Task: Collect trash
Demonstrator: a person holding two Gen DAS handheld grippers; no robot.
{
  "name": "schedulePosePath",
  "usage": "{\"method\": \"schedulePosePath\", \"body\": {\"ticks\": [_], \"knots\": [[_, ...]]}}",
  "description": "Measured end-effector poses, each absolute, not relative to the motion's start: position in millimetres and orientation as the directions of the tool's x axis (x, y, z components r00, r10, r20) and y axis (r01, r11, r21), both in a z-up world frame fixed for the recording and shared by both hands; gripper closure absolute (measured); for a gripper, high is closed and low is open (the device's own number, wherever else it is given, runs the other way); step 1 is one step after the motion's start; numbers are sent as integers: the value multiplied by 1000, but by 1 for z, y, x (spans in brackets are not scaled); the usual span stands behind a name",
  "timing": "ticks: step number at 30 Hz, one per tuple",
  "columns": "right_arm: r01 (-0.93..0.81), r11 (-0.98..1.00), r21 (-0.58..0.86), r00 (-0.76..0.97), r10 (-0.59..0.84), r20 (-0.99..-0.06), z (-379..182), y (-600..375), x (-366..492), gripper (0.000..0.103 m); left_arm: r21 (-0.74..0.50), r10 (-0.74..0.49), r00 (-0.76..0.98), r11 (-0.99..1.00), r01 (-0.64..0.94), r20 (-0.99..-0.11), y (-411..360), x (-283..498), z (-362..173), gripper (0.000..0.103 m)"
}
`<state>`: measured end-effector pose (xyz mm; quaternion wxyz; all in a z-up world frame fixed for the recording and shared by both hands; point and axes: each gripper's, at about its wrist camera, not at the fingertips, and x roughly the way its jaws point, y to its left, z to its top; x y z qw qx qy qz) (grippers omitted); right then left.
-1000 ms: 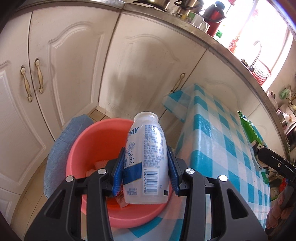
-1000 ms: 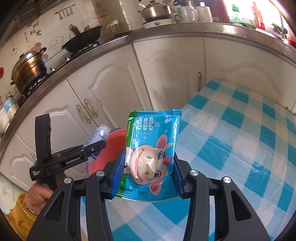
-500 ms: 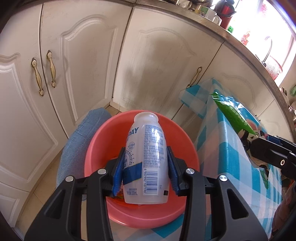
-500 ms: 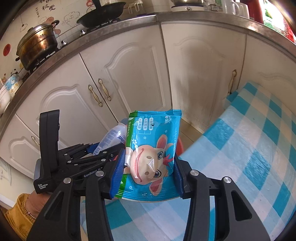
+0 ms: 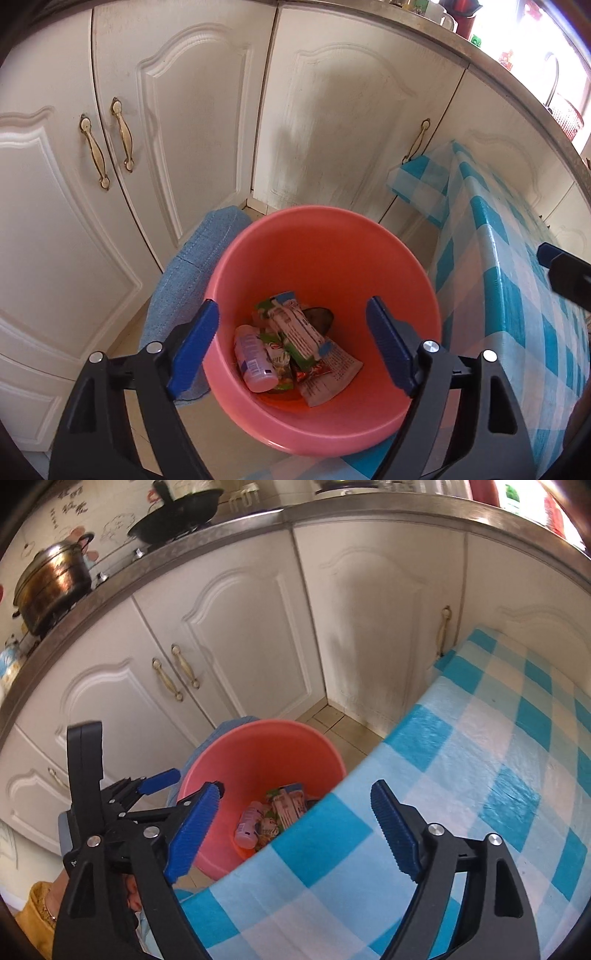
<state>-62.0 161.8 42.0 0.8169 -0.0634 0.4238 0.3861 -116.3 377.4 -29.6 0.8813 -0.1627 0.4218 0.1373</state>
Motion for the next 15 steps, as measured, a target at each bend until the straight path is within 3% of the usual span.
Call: {"method": "schedulePosePath", "body": {"ticks": [7, 15], "knots": [[-608, 757, 238, 401, 552, -731, 45, 128, -54, 13, -126, 134, 601, 920, -370, -788, 370, -110, -20, 13], [-525, 825, 210, 491, 495, -717, 49, 82, -51, 13, -83, 158, 618, 936, -342, -770, 351, -104, 1, 13]]}}
